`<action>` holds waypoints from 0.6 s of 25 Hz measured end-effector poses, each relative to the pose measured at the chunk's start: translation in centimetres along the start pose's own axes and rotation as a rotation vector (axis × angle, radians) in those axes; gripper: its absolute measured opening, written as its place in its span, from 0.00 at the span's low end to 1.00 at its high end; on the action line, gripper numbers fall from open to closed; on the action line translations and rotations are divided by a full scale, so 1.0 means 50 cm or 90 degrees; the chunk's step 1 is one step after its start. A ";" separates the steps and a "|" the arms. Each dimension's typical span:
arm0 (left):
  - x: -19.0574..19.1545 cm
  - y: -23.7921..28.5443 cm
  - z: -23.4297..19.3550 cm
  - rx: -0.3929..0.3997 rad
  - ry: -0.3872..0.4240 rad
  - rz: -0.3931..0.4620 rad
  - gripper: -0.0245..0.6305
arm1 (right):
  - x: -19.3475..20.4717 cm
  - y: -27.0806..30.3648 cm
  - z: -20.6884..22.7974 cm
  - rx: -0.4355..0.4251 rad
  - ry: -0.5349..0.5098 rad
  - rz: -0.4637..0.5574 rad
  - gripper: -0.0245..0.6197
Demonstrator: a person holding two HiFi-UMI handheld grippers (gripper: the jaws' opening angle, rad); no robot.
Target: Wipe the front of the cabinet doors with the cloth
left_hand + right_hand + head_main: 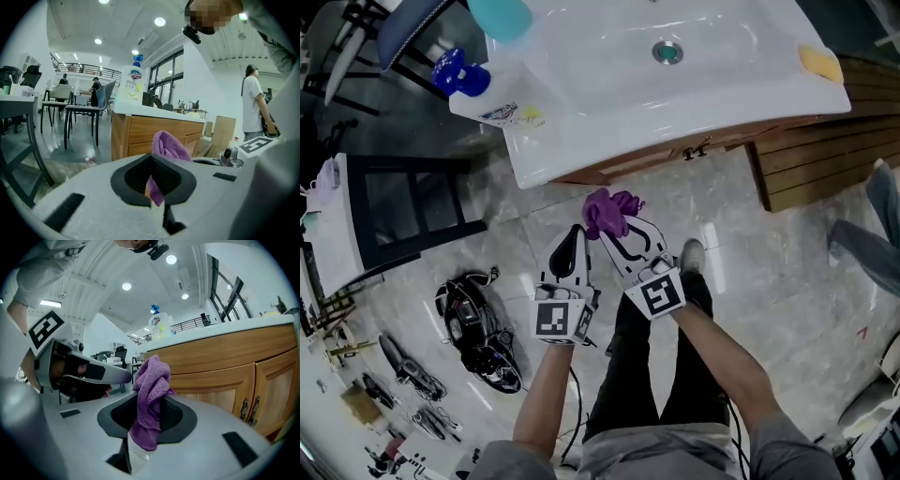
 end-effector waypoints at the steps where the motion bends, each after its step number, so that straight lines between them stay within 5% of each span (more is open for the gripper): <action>1: 0.004 0.001 -0.005 -0.002 -0.001 0.000 0.05 | 0.007 0.004 -0.003 -0.003 -0.001 -0.002 0.18; 15: 0.057 -0.017 -0.058 0.011 0.007 -0.018 0.05 | 0.057 0.087 -0.004 0.004 -0.017 0.011 0.18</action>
Point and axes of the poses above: the fingertips, and each gripper's own axes: y forward along the fingers, z to its right, x out of its underside, the point moved 1 cm from there along -y, backward along the fingers, and after that the axes turned 10 degrees about z, right-handed, at the moved point
